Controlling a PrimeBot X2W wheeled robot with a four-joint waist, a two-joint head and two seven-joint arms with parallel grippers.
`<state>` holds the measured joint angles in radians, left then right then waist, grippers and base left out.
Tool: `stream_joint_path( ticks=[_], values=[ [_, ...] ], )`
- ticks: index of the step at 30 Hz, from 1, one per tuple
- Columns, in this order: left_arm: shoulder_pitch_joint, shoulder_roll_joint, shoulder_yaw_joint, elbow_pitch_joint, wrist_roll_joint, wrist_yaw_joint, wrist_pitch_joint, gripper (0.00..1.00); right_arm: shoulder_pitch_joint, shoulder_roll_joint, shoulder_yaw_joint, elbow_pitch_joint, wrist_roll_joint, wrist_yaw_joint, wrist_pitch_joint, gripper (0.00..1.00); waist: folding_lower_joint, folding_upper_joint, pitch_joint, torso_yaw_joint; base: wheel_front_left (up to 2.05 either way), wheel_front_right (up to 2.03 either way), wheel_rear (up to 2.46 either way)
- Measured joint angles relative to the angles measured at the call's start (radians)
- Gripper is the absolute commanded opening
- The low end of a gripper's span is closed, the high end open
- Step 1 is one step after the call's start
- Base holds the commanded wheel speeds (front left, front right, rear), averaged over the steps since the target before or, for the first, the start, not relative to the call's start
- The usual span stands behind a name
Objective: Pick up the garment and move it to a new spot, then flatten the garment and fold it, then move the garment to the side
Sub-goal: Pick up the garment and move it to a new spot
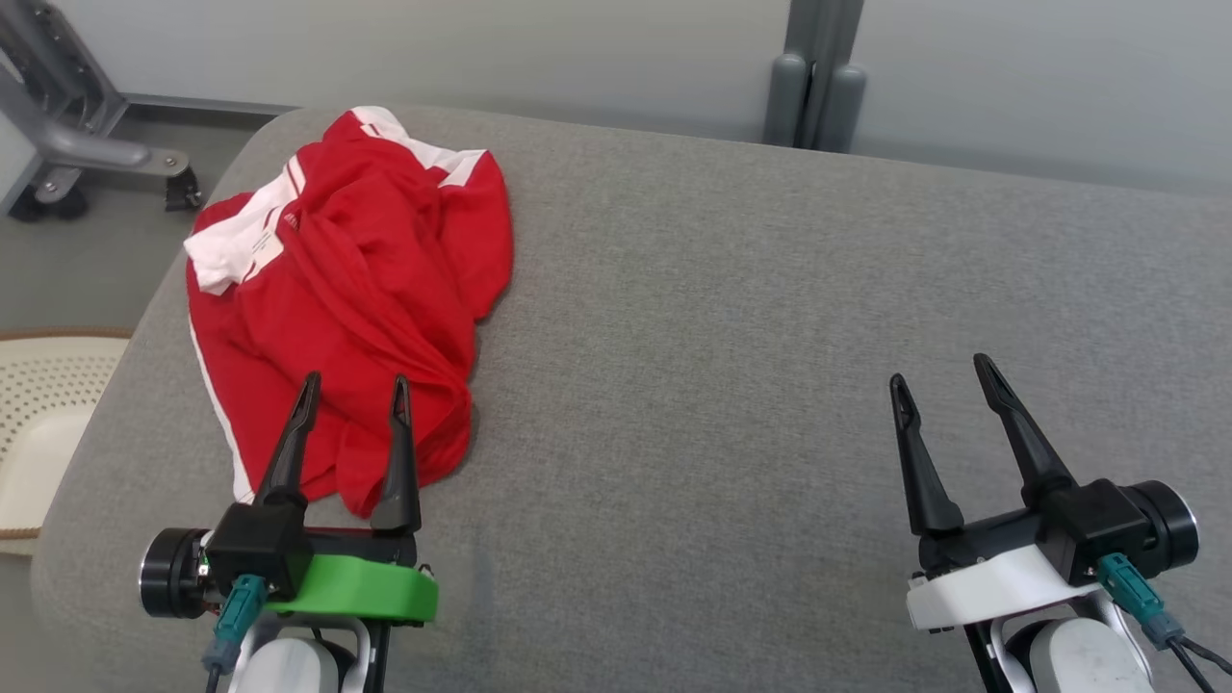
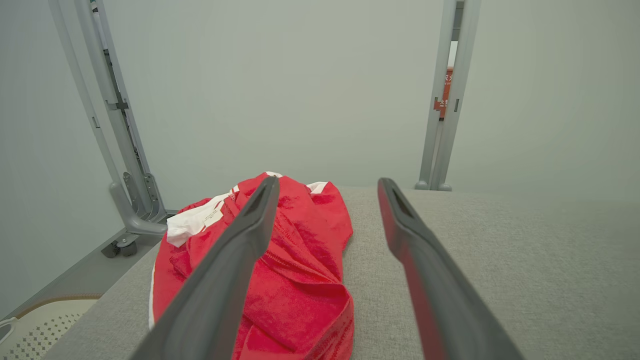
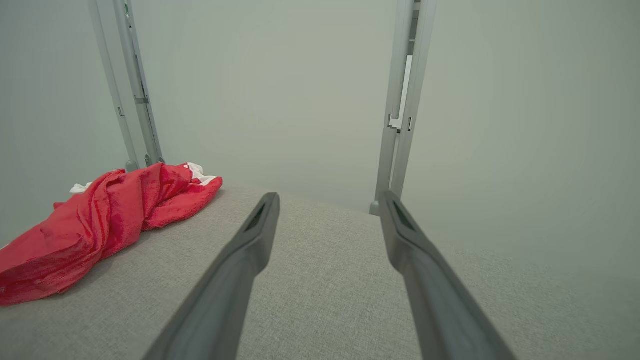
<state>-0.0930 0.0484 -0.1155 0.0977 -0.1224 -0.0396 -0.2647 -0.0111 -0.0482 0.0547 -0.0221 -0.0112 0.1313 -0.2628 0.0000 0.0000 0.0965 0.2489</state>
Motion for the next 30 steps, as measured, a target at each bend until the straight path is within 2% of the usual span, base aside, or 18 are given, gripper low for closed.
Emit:
stream_joint_path(
  ticks=[11, 19, 24, 30],
  values=[
    [-0.005, 0.0, -0.006, -0.019, -0.019, 0.04, 0.0, 1.0, -0.027, 0.0, 0.008, 0.003, -0.031, 0.0, 0.0, 1.0, 0.0, 0.0, 0.056, 0.135, 0.0, 0.0, 0.0],
    [-0.01, 0.0, -0.002, -0.029, -0.026, 0.052, 0.0, 1.0, -0.025, 0.0, 0.002, 0.006, -0.038, 0.0, 0.0, 1.0, 0.0, 0.0, 0.066, 0.208, 0.0, 0.0, 0.0],
    [-0.009, 0.0, -0.002, -0.037, -0.025, 0.057, 0.0, 1.0, -0.025, 0.0, 0.003, 0.007, -0.038, 0.0, 0.0, 1.0, 0.0, 0.0, 0.064, 0.233, 0.0, 0.0, 0.0],
    [-0.01, 0.0, 0.002, -0.061, -0.017, 0.073, 0.0, 1.0, -0.03, 0.0, 0.011, 0.003, -0.047, 0.0, 0.0, 1.0, 0.0, 0.0, 0.087, 0.231, 0.0, 0.0, 0.0]
  ],
)
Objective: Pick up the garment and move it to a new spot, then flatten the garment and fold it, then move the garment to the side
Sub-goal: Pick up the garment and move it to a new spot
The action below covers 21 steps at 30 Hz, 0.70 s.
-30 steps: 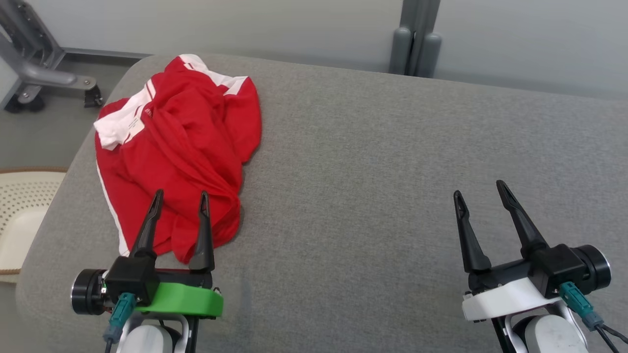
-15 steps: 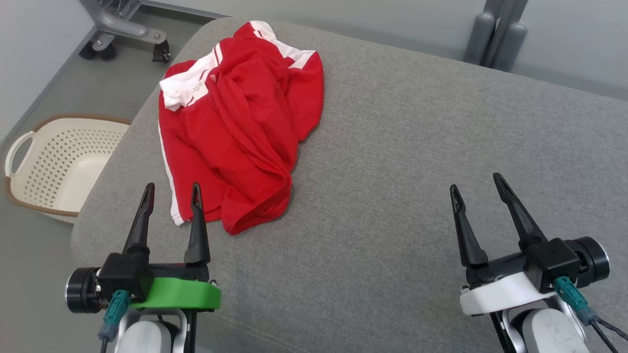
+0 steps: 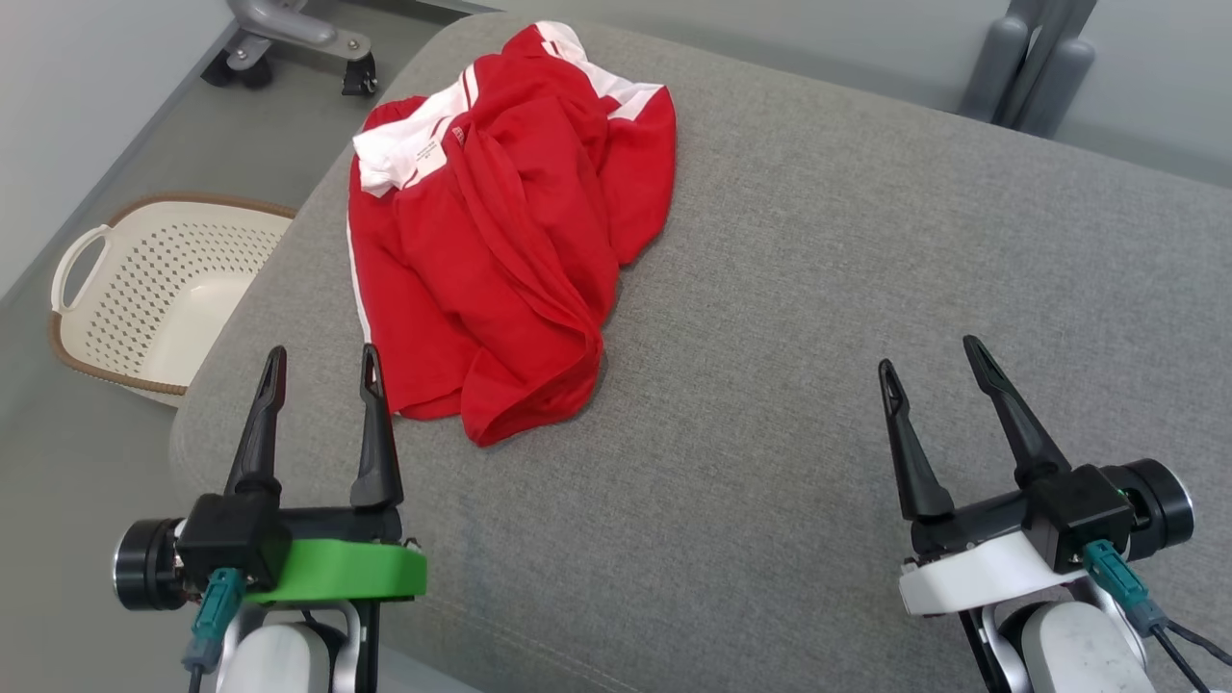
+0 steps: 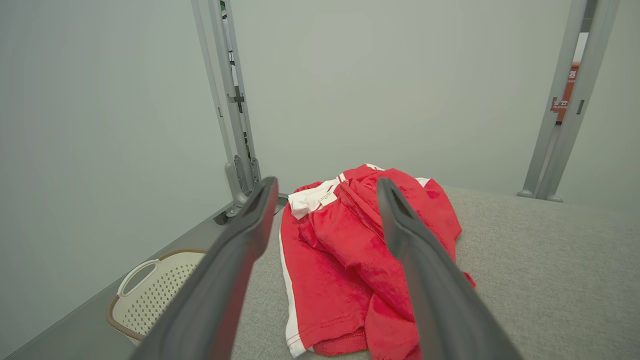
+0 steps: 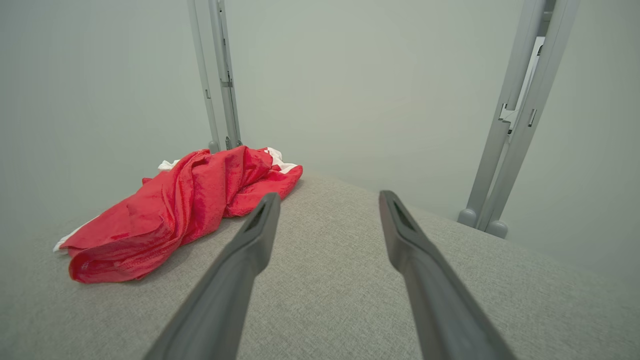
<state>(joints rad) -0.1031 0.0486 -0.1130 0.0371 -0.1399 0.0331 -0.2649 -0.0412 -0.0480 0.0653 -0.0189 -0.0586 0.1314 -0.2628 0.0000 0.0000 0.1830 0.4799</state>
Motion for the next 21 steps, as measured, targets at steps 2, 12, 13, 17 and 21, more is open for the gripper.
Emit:
stream_joint_path(
  ticks=[2, 12, 13, 17, 21],
  values=[
    [-0.015, 0.0, 0.006, -0.009, -0.001, 0.004, 0.0, 1.0, -0.01, 0.0, 0.0, -0.002, -0.005, 0.0, 0.0, 1.0, 0.0, 0.0, 0.018, -0.007, 0.0, 0.0, 0.0],
    [-0.378, 0.018, 0.079, 0.13, 0.033, -0.091, 0.0, 1.0, -0.128, -0.106, 0.013, -0.03, -0.022, 0.0, 0.0, 1.0, 0.0001, 0.0, 0.178, -0.049, 0.0, 0.0, 0.0],
    [-0.428, 0.032, 0.082, 0.17, 0.03, -0.108, 0.0, 1.0, -0.143, -0.117, 0.015, -0.034, -0.023, 0.0, 0.0, 1.0, 0.0001, 0.0, 0.198, -0.054, 0.0, 0.0, 0.0],
    [-0.605, 0.068, 0.115, 0.36, -0.013, -0.136, 0.0, 1.0, -0.184, -0.144, 0.016, -0.047, -0.025, 0.0, 0.0, 1.0, 0.0001, 0.0, 0.269, -0.075, 0.0, 0.0, 0.0],
    [-0.766, 0.116, 0.104, 0.588, -0.094, -0.157, 0.07, 1.0, -0.22, -0.146, 0.014, -0.067, -0.024, 0.0, 0.0, 1.0, 0.0002, 0.0, 0.332, -0.103, 0.0, 0.0, 0.0]
  ],
)
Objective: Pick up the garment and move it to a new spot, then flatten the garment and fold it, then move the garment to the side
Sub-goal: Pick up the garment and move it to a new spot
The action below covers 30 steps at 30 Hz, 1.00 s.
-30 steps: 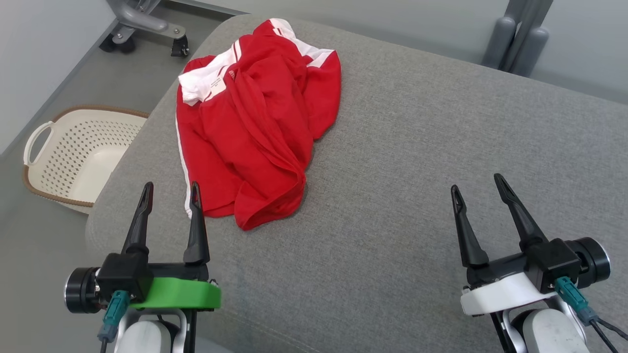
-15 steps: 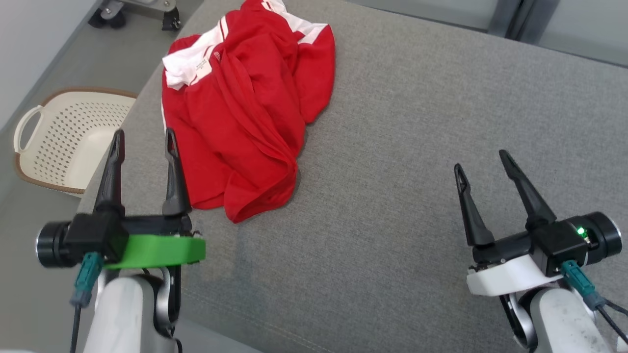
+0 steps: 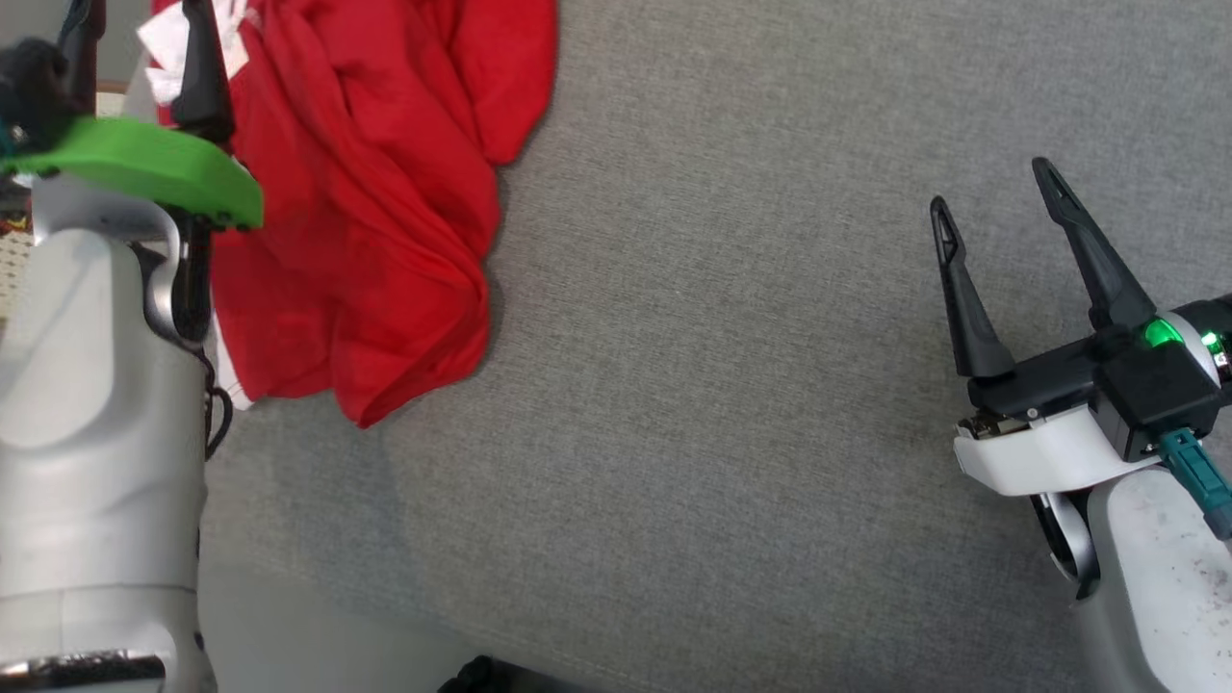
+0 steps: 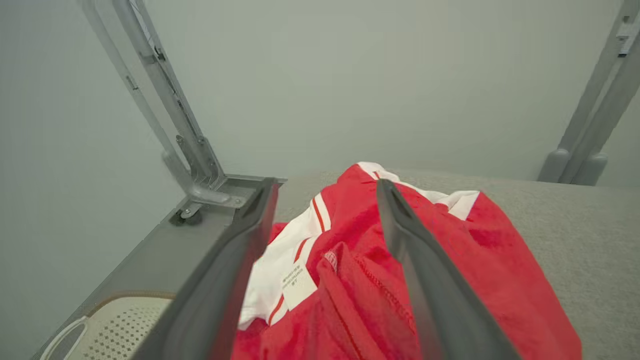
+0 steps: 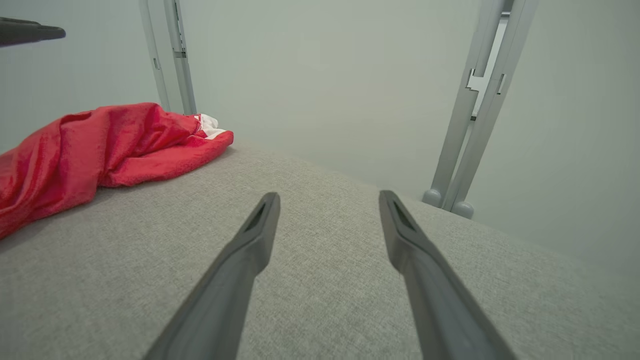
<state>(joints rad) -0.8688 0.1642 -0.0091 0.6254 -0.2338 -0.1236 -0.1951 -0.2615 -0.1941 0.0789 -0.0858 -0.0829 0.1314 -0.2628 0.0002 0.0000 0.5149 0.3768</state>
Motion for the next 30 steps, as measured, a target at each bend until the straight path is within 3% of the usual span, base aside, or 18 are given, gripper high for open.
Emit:
stream_joint_path(
  ticks=[6, 11, 16, 17, 18, 26, 30],
  values=[
    [-0.15, 0.05, -0.105, 0.247, -0.163, -0.007, 0.17, 1.0, -0.023, 0.003, -0.003, -0.014, 0.0, 0.0, 0.0, 1.0, 0.0, 0.0, 0.063, -0.058, 0.0, 0.0, 0.0],
    [-0.195, 0.071, -0.186, 0.337, -0.277, -0.007, 0.295, 1.0, -0.022, 0.008, -0.008, -0.018, 0.0, 0.0, 0.0, 1.0, 0.0, 0.0, 0.097, -0.091, 0.0, 0.0, 0.0],
    [-0.212, 0.082, -0.232, 0.38, -0.341, -0.007, 0.316, 1.0, -0.023, 0.004, -0.007, -0.024, 0.0, 0.0, 0.0, 1.0, 0.0, 0.0, 0.126, -0.104, 0.0, 0.0, 0.0],
    [-0.213, 0.083, -0.244, 0.379, -0.35, -0.007, 0.302, 0.33, -0.024, 0.003, -0.006, -0.025, 0.0, 0.0, 0.0, 1.0, 0.0, 0.0, 0.129, -0.105, 0.0, 0.0, 0.0],
    [-0.213, 0.083, -0.255, 0.374, -0.361, -0.007, 0.277, 0.0, -0.026, 0.003, -0.006, -0.025, 0.0, 0.0, 0.0, 1.0, -0.0001, 0.0, 0.13, -0.106, 0.0, 0.0, 0.0],
    [-0.174, 0.102, -0.37, 0.279, -0.391, -0.007, 0.003, 0.0, -0.005, 0.038, -0.001, 0.005, 0.018, 0.0, -0.002, 1.0, -0.0001, 0.0, 0.071, -0.103, 0.0, 0.0, 0.0],
    [-0.154, 0.124, -0.393, 0.19, -0.384, -0.007, -0.054, 0.0, 0.023, 0.064, -0.001, 0.017, 0.025, 0.0, -0.002, 1.0, -0.0001, 0.0, 0.017, -0.102, 0.0, 0.0, 0.0]
  ],
)
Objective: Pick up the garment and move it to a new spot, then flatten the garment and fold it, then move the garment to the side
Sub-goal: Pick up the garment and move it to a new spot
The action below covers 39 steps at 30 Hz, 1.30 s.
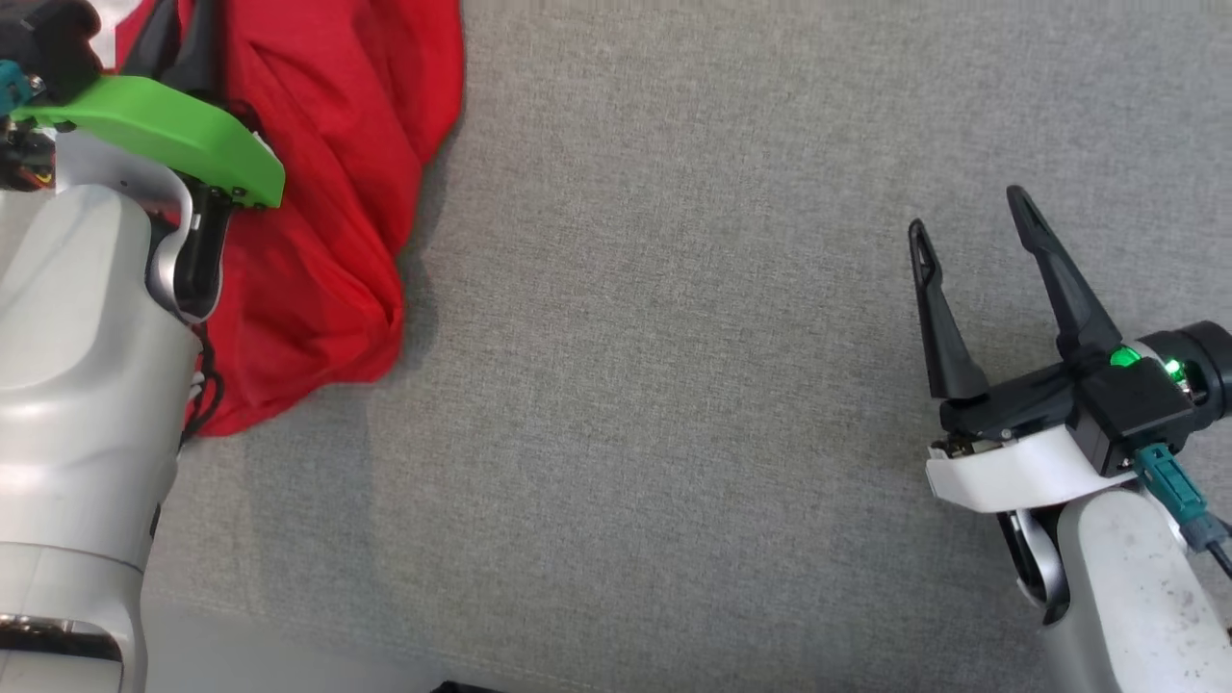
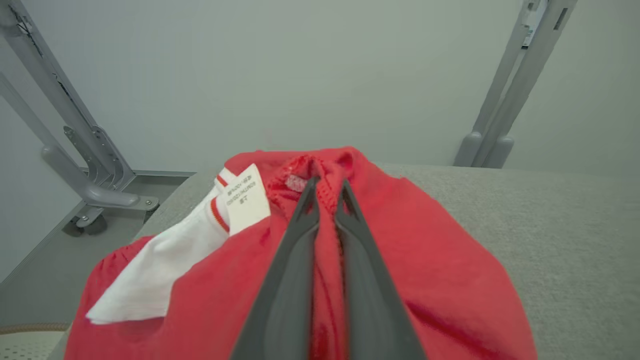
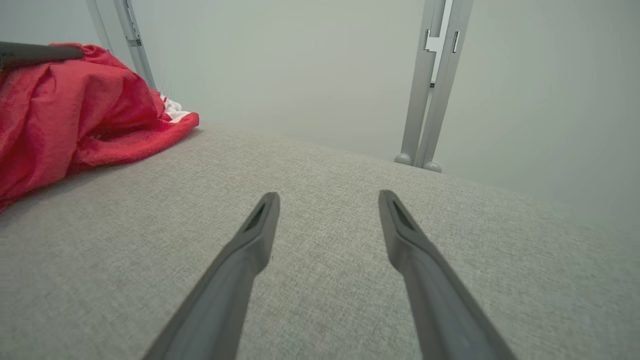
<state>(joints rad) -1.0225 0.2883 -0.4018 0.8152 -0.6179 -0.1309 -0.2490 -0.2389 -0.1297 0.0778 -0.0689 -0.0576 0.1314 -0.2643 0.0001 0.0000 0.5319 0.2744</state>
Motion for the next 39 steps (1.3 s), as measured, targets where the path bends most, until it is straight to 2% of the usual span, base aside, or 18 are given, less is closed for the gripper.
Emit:
stream_joint_path(
  ticks=[6, 11, 17, 21, 29, 33, 39],
  values=[
    [0.008, 0.04, 0.039, -0.235, 0.057, 0.003, -0.013, 0.0, 0.04, 0.043, 0.008, 0.016, 0.026, 0.0, 0.0, 1.0, -0.0001, 0.0, -0.102, -0.003, 0.0, 0.0, 0.0],
    [0.008, 0.048, 0.013, -0.393, 0.084, 0.013, 0.014, 0.0, 0.065, 0.065, 0.026, 0.028, 0.045, 0.0, 0.0, 1.0, -0.0001, 0.0, -0.18, -0.025, 0.0, 0.0, 0.0],
    [0.005, 0.044, -0.027, -0.537, 0.091, 0.027, 0.117, 0.0, 0.075, 0.078, 0.041, 0.029, 0.057, 0.0, 0.0, 1.0, -0.0002, 0.0001, -0.243, -0.106, 0.0, 0.0, 0.0],
    [0.002, 0.03, -0.057, -0.588, 0.089, 0.03, 0.174, 0.0, 0.076, 0.078, 0.049, 0.021, 0.107, 0.0, 0.0, 1.0, -0.0002, 0.0, -0.273, -0.186, 0.0, 0.0, 0.0],
    [-0.003, -0.053, -0.151, -0.571, 0.085, 0.035, 0.239, 0.0, 0.084, 0.078, 0.007, 0.012, 0.178, 0.0, 0.0, 1.0, -0.0002, 0.0, -0.287, -0.384, 0.0, 0.0, 0.0],
    [0.021, -0.087, -0.203, -0.47, 0.075, 0.032, 0.282, 0.0, 0.09, 0.078, -0.008, 0.013, 0.211, 0.0, 0.0, 1.0, -0.0002, 0.0001, -0.271, -0.482, 0.0, 0.0, 0.0],
    [0.122, -0.142, -0.256, -0.296, 0.03, 0.016, 0.248, 0.0, 0.091, 0.078, -0.033, 0.015, 0.233, 0.0, 0.0, 1.0, -0.0002, 0.0001, -0.221, -0.579, 0.0, 0.0, 0.0]
  ],
)
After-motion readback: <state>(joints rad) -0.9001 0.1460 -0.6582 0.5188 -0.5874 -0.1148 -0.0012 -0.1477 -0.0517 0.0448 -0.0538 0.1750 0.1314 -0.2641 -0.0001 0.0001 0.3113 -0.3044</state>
